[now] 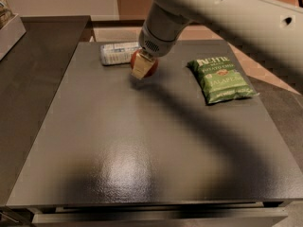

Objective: Move apple near blue plastic bottle

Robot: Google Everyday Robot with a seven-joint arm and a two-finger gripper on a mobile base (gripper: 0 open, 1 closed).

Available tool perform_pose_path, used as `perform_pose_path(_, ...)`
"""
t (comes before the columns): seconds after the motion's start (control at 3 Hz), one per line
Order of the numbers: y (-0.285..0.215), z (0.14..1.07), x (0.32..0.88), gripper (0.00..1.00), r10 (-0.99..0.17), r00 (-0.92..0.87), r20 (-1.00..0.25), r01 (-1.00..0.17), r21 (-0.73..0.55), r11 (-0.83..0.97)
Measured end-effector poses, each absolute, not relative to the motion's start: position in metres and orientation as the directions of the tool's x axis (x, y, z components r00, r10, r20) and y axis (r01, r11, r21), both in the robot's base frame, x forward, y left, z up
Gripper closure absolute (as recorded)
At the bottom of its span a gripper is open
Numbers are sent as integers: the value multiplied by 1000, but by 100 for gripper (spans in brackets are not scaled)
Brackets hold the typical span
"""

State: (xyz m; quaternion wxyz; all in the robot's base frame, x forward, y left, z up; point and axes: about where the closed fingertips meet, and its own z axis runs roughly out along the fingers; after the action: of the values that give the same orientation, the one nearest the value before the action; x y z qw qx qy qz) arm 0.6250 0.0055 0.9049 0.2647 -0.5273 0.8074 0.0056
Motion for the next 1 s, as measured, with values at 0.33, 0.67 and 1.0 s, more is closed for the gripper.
perform_pose_path(0.33,10,895,645,100,-846,-326,-421,-843,-275,462)
perform_pose_path(0.67,14,881,661,83,-846,-340,-411,-841,-269,469)
perform_pose_path(1.0,14,869,672,59,-840,-360,-405,-835,-261,484)
